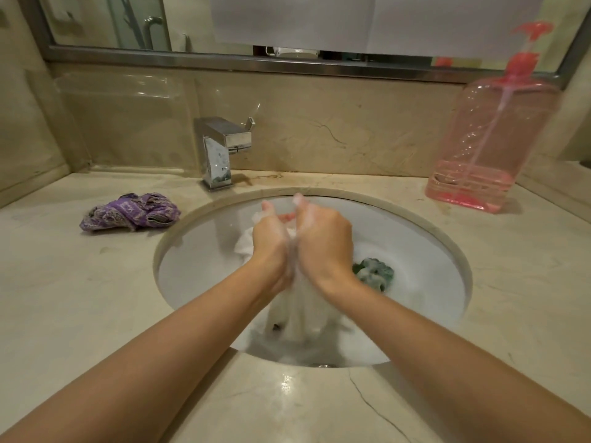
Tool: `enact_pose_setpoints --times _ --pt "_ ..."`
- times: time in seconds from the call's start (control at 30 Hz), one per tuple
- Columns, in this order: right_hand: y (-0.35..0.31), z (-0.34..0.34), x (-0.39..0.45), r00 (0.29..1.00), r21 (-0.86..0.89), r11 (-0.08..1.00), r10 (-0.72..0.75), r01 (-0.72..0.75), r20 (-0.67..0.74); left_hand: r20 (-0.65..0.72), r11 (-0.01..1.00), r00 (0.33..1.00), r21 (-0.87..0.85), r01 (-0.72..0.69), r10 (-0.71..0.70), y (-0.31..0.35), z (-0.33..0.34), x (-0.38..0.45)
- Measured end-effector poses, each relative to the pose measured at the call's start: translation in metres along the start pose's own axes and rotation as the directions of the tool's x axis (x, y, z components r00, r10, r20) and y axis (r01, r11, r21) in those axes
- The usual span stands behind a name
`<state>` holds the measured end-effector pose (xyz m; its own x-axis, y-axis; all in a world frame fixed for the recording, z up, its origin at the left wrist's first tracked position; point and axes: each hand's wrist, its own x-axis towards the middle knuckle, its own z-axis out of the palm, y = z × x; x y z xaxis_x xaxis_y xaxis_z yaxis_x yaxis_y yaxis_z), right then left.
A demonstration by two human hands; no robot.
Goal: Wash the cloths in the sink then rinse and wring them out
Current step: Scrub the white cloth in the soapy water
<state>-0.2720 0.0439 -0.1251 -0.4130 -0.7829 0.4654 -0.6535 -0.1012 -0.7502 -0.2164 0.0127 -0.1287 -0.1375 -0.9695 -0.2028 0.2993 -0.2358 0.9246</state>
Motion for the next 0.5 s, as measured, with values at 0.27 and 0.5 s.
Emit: enact_pose_setpoints --times 0.27,0.5 --pt "0.03 -0.013 0.03 0.973 -0.169 0.968 0.206 -0.187 0.101 0.081 0.989 0.99 0.102 0.107 -0.115 0.009 -0.007 -0.001" --pt "0.043 -0.021 0.023 0.826 0.201 0.953 0.079 -0.227 0.559 0.099 1.0 0.995 -0.013 -0.014 0.015 0.025 -0.027 0.012"
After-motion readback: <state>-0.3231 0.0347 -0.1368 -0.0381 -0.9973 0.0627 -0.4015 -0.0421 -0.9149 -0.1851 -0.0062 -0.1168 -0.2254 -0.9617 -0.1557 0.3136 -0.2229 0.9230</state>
